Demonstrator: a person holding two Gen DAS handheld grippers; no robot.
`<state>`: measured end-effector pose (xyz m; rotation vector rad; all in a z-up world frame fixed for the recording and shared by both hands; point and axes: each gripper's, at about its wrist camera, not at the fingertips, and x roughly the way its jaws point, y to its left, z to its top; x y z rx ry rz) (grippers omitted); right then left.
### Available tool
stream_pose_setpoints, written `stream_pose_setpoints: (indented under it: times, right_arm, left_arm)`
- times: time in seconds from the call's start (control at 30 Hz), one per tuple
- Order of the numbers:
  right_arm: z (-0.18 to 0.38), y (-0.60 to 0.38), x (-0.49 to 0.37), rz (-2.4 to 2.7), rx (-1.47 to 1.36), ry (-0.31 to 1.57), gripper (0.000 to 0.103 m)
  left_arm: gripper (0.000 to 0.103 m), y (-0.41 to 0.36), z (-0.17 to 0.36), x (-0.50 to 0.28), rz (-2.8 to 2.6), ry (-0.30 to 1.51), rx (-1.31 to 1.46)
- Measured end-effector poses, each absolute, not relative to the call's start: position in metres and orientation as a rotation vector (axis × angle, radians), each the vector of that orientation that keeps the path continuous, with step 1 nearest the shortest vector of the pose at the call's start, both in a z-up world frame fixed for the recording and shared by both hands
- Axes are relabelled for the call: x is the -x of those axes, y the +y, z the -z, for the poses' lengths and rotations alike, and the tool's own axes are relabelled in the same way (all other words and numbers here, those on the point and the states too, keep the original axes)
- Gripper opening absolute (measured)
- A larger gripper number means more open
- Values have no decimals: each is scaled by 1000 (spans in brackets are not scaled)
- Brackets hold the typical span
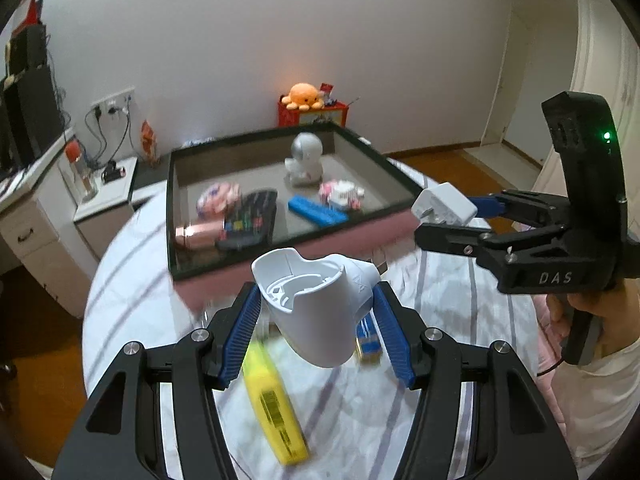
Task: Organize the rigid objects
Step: 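Carry the plug-in device and charger over the pink box with both grippers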
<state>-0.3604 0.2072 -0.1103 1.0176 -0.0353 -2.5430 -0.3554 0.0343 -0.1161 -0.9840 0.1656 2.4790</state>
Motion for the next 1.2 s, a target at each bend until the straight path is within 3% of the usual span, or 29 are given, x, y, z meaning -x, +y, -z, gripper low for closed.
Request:
stream_pose_setpoints:
  times: [0.3, 0.57, 1.1, 1.2]
  right_arm:
    - [103, 210, 418, 2549, -1030, -2, 69]
    - [123, 217, 474, 2550, -1119, 35, 69]
    - [143, 209, 517, 2601, -1193, 232, 69]
    - [144, 209, 516, 2609, -1186, 246, 69]
  left_arm:
    - [59, 43, 101, 415, -2462, 200, 987]
    - [59, 62, 118, 473, -2428, 231, 1072]
    - [60, 90, 150, 493, -2370, 340, 1124]
    - [70, 83, 146, 491, -2398, 302, 1126]
